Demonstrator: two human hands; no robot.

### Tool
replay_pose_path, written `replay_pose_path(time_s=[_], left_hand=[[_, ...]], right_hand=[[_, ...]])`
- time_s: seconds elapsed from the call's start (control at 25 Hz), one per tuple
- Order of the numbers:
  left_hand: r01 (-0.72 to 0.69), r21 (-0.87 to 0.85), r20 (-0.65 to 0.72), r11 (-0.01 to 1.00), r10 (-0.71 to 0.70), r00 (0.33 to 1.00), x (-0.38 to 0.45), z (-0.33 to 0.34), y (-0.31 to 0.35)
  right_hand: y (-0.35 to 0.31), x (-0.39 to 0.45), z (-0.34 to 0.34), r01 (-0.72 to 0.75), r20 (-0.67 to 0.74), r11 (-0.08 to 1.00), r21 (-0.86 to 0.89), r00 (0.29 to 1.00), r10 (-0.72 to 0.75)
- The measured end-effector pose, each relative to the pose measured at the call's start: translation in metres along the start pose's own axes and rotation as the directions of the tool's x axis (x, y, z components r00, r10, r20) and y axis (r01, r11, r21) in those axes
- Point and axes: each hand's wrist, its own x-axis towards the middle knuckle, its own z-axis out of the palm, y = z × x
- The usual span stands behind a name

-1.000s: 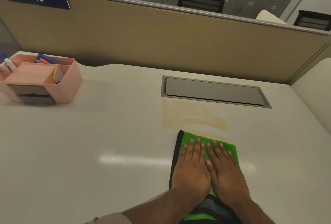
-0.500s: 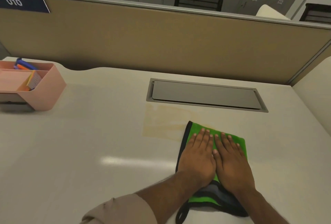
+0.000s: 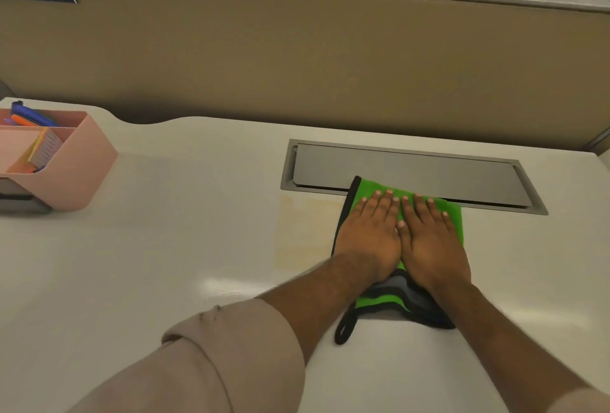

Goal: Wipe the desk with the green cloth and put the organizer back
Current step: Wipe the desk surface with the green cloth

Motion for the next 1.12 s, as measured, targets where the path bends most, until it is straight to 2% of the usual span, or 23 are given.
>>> replay_pose_path(time_s=[0.28,0.6,0.92,1.12], left_hand=[[0.116,-0.004,-0.041,0.993,-0.116,0.992,-0.017,-0.015,-0.076],[0.317,0.024,-0.082,0.948,-0.314,0.946,-0.095,-0.026,-0.170],[0.396,0.036,-0.147,0.917,-0.387,0.910,-0.172,-0.019,-0.169],[0.390,0.034,-0.168,0.920,-0.379,0.910,-0.208,-0.010,-0.131]], right_hand=[[-0.077,0.033,0.009,0.109,0.004,0.994,0.026,0.994,-0.110],[-0.199,0.034,0.020,0.317,0.067,0.944,0.092,0.944,-0.323],[-0.231,-0.025,0.022,0.415,0.075,0.900,0.132,0.901,-0.427],[-0.210,-0.073,0.022,0.442,0.042,0.888,0.129,0.892,-0.451]])
